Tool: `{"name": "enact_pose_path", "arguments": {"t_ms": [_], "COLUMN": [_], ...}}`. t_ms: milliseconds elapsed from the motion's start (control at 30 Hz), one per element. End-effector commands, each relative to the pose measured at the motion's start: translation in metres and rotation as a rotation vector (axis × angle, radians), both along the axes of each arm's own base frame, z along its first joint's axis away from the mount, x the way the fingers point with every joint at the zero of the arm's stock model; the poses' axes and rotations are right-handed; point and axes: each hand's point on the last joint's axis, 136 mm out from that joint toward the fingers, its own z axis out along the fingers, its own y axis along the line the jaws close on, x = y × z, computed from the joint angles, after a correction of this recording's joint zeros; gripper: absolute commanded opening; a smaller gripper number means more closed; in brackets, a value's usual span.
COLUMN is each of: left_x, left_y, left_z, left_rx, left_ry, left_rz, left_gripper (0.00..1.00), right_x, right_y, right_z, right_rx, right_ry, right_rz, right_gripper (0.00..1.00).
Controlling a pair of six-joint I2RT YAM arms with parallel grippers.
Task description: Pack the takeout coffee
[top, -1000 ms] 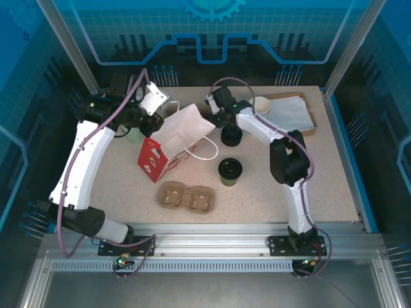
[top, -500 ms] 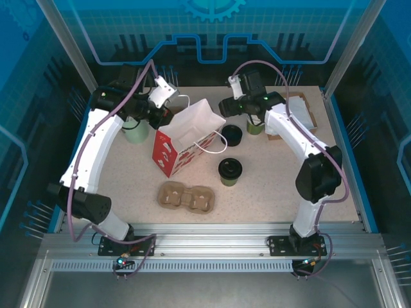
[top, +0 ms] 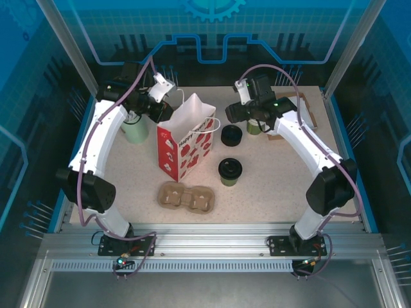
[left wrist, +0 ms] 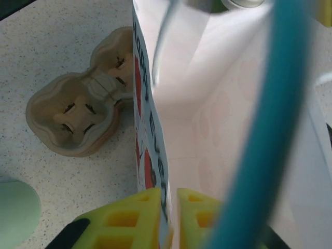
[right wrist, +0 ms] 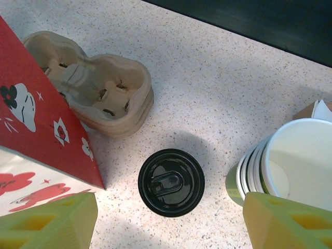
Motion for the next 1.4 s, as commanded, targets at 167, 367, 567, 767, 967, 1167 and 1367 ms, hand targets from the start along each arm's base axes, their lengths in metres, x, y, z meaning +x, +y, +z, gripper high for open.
{"name": "enact_pose_path", "arguments": {"t_ms": [167, 367, 567, 767, 967, 1167, 1367], "left_x": [0.003, -0.039, -0.133, -0.225, -0.251, -0.239, -0.233], "left_y": [0.024, 0.038, 0.003, -0.029, -0.046, -0.071, -0.072], "left_z": [0.038, 0.071, 0.059, -0.016, -0.083, -0.136, -0.181], "left_rx": [0.001, -0.078, -0.130, -0.005, 0.117, 0.243, 0.338], "left_ry": [-0.096, -0.136, -0.207, -0.195, -0.055, -0.094, -0.021], "left_rz": [0.178, 0.328, 0.044, -0.417, -0.678, -0.854, -0.937], "left_gripper": [0.53, 0.62, 0.62, 0.63, 0.63, 0.56, 0.59], "right_x": [-0.048, -0.087, -0.118, -0.130, -0.133, -0.139, -0.143], "right_y": [-0.017, -0.014, 0.000, 0.002, 0.000, -0.006, -0.015], "right_z": [0.028, 0.029, 0.023, 0.008, 0.003, -0.001, 0.000], "right_rx": [0.045, 0.108, 0.134, 0.159, 0.160, 0.160, 0.143], "right_ry": [-0.017, 0.000, 0.018, 0.047, 0.049, 0.052, 0.035], "right_rz": [0.004, 0.043, 0.113, 0.135, 0.127, 0.113, 0.103], "right_gripper": [0.78, 0.80, 0.82, 0.83, 0.83, 0.83, 0.83]}}
